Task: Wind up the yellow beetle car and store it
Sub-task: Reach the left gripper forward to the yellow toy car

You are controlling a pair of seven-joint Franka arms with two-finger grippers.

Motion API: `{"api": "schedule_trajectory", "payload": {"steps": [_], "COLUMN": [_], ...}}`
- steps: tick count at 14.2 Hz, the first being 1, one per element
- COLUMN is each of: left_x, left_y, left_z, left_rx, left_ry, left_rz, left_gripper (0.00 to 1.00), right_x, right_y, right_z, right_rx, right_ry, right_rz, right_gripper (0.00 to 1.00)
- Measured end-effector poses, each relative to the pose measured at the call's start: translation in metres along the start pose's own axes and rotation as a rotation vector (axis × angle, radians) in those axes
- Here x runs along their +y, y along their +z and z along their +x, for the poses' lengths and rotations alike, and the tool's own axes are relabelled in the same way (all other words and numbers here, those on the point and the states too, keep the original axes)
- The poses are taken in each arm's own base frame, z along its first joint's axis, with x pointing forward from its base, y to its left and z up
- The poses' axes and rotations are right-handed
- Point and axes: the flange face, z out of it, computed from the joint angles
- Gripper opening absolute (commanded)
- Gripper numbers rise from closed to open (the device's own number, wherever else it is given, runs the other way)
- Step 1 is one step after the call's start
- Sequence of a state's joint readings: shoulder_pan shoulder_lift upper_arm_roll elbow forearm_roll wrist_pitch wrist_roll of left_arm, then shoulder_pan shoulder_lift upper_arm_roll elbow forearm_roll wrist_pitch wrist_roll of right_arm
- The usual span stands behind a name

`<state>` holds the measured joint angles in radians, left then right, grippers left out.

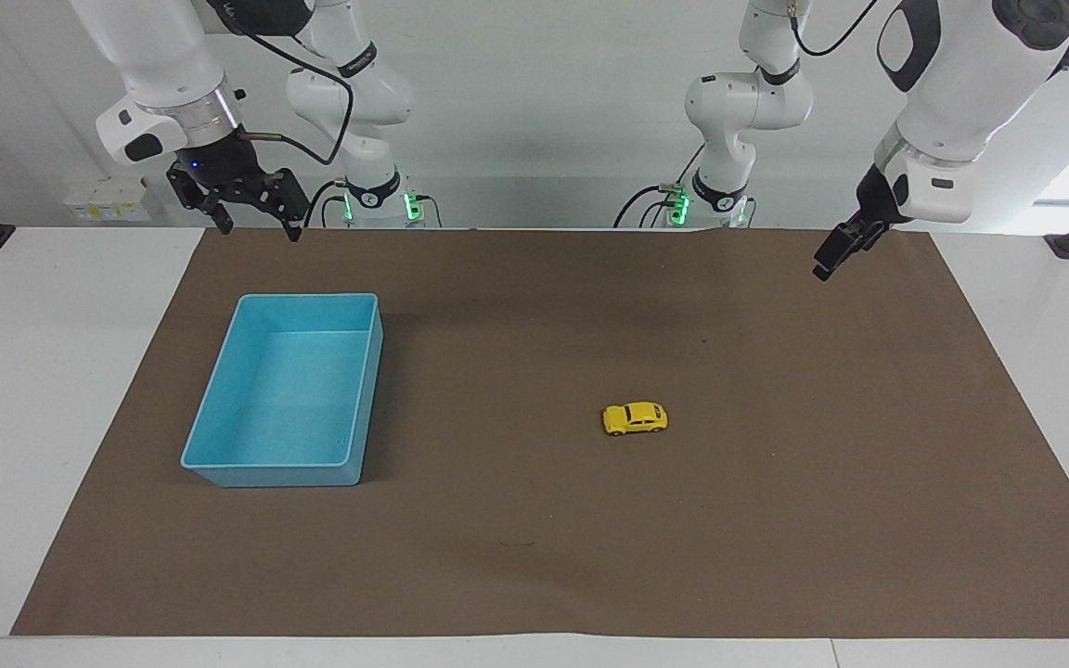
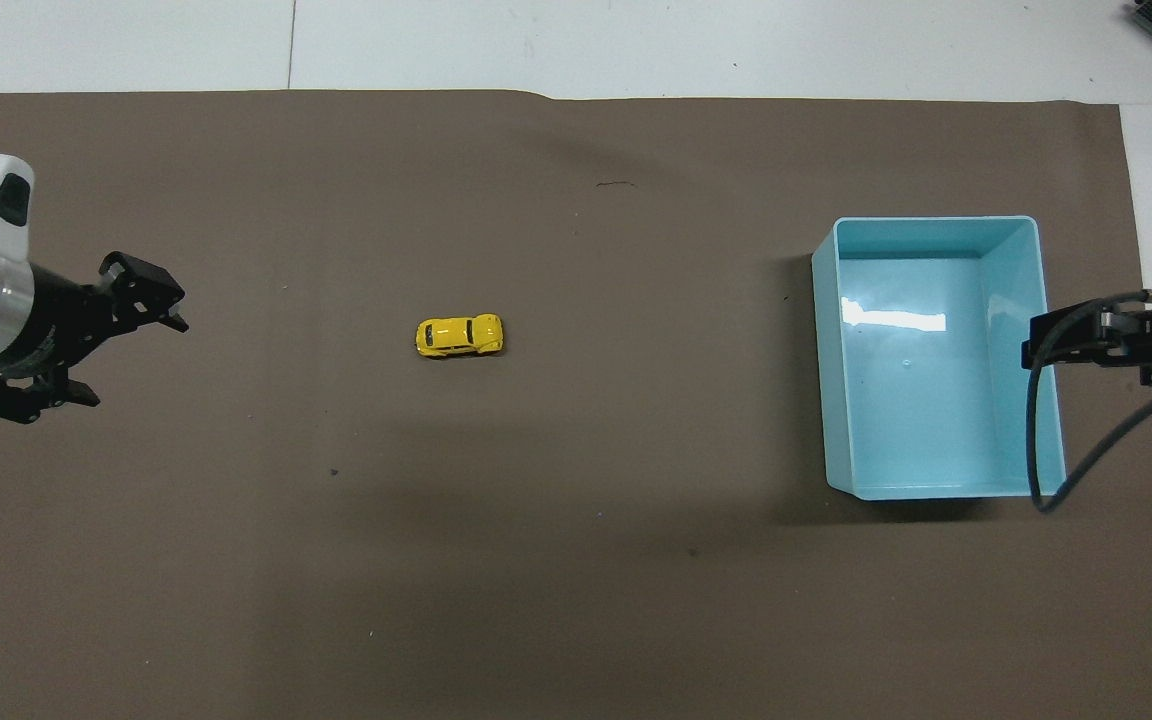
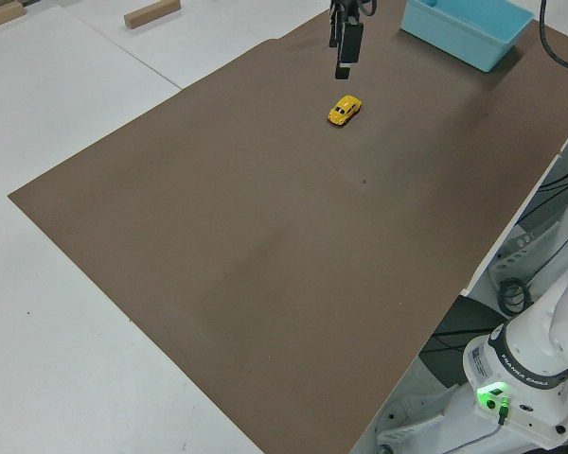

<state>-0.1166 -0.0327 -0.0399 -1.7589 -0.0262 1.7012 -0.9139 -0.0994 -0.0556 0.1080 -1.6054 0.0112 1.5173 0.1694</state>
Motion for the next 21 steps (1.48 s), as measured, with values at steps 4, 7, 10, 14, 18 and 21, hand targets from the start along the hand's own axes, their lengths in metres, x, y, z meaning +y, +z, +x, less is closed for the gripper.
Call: {"api": "schedule_trajectory", "payload": {"steps": [4, 7, 10, 14, 18, 21], "left_x": [0.022, 0.062, 0.102, 0.138, 0.175, 0.187], "left_y": [0.025, 0.052, 0.094, 0.147, 0.170, 0.194], "left_z": [-0.012, -0.031, -0.051, -0.081, -0.113, -0.117], "left_rx": [-0.025, -0.020, -0.033, -0.032, -0.002, 0.004], "left_ry": [-0.347, -0.536, -0.683, -0.787, -0.834, -0.862], "left_rz": [-0.063, -0.119, -0.132, -0.085, -0.072, -0.051], "left_gripper": [1.00, 1.00, 1.00, 1.00, 1.00, 1.00], "right_x": [0.000, 0.000, 0.000, 0.000, 0.000, 0.000], "right_y": [0.000, 0.000, 0.000, 0.000, 0.000, 0.000], "right_z": [0.000, 0.000, 0.000, 0.000, 0.000, 0.000], "right_rx": [0.000, 0.000, 0.000, 0.000, 0.000, 0.000], "right_ry": [0.000, 0.000, 0.000, 0.000, 0.000, 0.000], "right_rz": [0.000, 0.000, 0.000, 0.000, 0.000, 0.000], "right_gripper": [1.00, 1.00, 1.00, 1.00, 1.00, 1.00]}}
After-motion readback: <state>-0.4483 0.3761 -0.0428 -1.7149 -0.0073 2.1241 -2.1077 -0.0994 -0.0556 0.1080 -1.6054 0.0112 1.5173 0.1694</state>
